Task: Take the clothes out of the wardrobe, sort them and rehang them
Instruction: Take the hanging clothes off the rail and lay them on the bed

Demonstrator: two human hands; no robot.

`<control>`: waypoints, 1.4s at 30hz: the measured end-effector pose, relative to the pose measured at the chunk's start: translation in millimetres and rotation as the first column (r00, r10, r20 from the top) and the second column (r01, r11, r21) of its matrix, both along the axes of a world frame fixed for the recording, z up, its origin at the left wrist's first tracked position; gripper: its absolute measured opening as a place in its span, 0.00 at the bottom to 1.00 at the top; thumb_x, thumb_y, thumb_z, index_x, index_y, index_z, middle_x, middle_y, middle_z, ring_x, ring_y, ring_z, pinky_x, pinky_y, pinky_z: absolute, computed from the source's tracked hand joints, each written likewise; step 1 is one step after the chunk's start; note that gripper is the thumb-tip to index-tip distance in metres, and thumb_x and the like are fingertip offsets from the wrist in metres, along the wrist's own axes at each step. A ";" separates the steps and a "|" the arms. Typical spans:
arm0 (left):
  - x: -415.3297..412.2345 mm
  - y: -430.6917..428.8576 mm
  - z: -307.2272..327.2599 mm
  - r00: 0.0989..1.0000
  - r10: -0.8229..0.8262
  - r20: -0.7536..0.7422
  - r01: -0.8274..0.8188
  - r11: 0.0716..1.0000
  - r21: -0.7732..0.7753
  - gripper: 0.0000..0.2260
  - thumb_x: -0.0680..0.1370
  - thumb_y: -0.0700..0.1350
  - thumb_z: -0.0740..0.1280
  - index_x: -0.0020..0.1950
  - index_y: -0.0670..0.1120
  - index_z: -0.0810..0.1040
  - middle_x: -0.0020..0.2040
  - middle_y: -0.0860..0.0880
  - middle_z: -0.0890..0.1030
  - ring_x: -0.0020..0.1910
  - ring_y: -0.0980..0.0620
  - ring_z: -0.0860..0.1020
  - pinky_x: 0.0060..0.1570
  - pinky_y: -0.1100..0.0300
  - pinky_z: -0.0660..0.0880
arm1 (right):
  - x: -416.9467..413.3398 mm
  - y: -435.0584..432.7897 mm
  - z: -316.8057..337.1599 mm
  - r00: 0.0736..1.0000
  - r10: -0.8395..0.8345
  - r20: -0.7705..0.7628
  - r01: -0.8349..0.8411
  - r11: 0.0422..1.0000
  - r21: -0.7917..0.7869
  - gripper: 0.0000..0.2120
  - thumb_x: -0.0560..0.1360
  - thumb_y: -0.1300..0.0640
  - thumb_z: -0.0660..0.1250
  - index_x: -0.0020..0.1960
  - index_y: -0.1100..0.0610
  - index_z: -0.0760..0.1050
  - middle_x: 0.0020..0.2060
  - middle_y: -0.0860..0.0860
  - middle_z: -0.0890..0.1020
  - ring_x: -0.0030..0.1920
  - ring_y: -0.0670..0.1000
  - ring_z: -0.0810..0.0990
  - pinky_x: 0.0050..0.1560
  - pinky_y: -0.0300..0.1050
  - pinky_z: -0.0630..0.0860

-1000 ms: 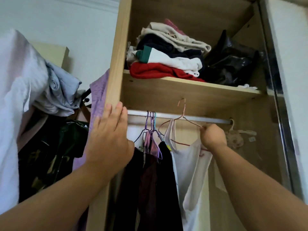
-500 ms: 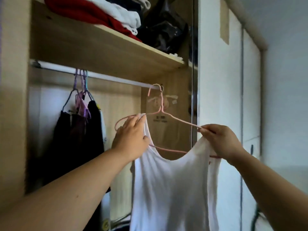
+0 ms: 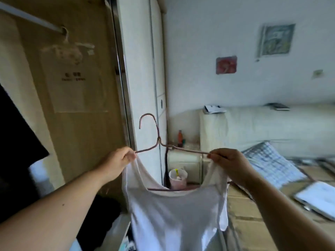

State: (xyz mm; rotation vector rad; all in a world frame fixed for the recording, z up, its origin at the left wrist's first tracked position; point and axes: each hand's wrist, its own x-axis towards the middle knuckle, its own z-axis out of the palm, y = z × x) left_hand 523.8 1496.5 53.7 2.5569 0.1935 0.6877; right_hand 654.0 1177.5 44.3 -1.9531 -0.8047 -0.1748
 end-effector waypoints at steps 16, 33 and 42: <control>-31.2 -225.3 -126.7 0.794 -0.546 -0.267 0.573 0.819 0.032 0.09 0.78 0.50 0.64 0.47 0.46 0.80 0.42 0.49 0.80 0.43 0.50 0.76 0.43 0.57 0.68 | -228.3 -215.4 -162.7 0.836 -0.530 -0.143 0.456 0.816 -0.355 0.09 0.77 0.51 0.64 0.54 0.49 0.81 0.36 0.40 0.79 0.35 0.40 0.75 0.34 0.28 0.67; 34.1 -527.9 -253.5 0.516 -0.563 -0.645 0.756 0.653 0.035 0.11 0.81 0.53 0.58 0.52 0.50 0.76 0.49 0.48 0.79 0.45 0.48 0.74 0.39 0.57 0.67 | -305.6 -493.6 -300.5 0.265 -0.765 -0.587 0.718 0.563 -0.410 0.14 0.76 0.59 0.67 0.32 0.49 0.78 0.28 0.46 0.77 0.34 0.50 0.75 0.38 0.46 0.67; 41.7 -660.6 -323.4 0.383 -0.450 -0.807 0.747 0.665 -0.016 0.20 0.80 0.53 0.58 0.72 0.53 0.64 0.70 0.42 0.66 0.66 0.41 0.68 0.66 0.46 0.67 | -304.9 -571.3 -366.3 0.051 -0.811 -0.582 0.641 0.474 -0.604 0.06 0.78 0.55 0.63 0.45 0.49 0.78 0.44 0.51 0.82 0.49 0.54 0.79 0.39 0.42 0.66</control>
